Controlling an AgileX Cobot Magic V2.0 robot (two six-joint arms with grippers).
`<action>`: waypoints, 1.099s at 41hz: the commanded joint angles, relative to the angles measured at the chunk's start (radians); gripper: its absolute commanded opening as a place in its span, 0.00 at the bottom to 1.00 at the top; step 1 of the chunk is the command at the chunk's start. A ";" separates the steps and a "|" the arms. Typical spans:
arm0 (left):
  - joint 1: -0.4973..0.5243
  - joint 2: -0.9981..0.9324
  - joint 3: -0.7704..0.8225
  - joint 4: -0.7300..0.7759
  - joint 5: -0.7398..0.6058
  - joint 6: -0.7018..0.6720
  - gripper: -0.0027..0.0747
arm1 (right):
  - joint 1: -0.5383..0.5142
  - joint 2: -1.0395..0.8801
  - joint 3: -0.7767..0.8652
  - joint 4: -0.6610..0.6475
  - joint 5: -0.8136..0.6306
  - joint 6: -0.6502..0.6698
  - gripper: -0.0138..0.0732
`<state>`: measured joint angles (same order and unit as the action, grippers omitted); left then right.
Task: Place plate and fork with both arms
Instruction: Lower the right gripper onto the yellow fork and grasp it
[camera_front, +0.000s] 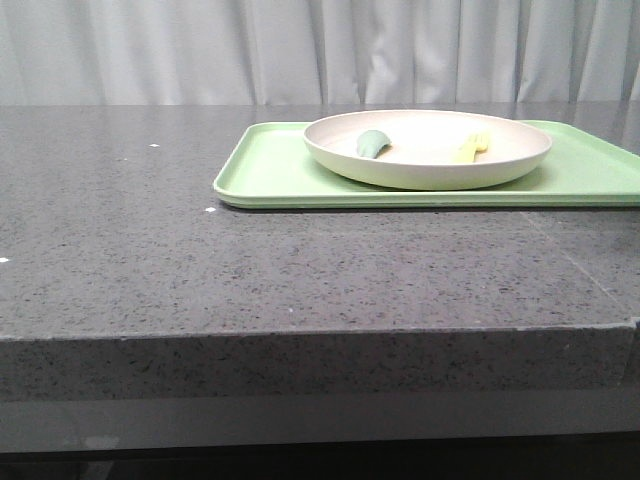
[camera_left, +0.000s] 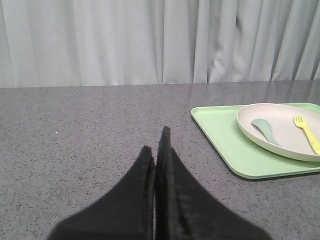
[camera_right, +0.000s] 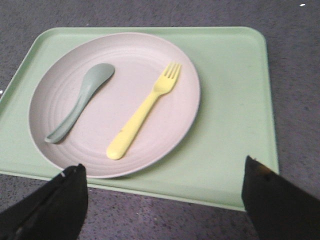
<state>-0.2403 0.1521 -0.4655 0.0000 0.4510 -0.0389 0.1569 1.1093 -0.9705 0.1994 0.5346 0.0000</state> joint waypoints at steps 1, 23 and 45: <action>0.001 0.010 -0.024 0.000 -0.081 -0.011 0.01 | 0.048 0.103 -0.126 0.015 -0.006 -0.006 0.90; 0.001 0.010 -0.024 0.000 -0.080 -0.011 0.01 | 0.104 0.635 -0.582 -0.125 0.235 0.264 0.90; 0.001 0.010 -0.024 0.000 -0.080 -0.011 0.01 | 0.105 0.741 -0.641 -0.125 0.241 0.266 0.90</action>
<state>-0.2403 0.1521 -0.4655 0.0000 0.4510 -0.0389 0.2640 1.8958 -1.5786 0.0848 0.8087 0.2677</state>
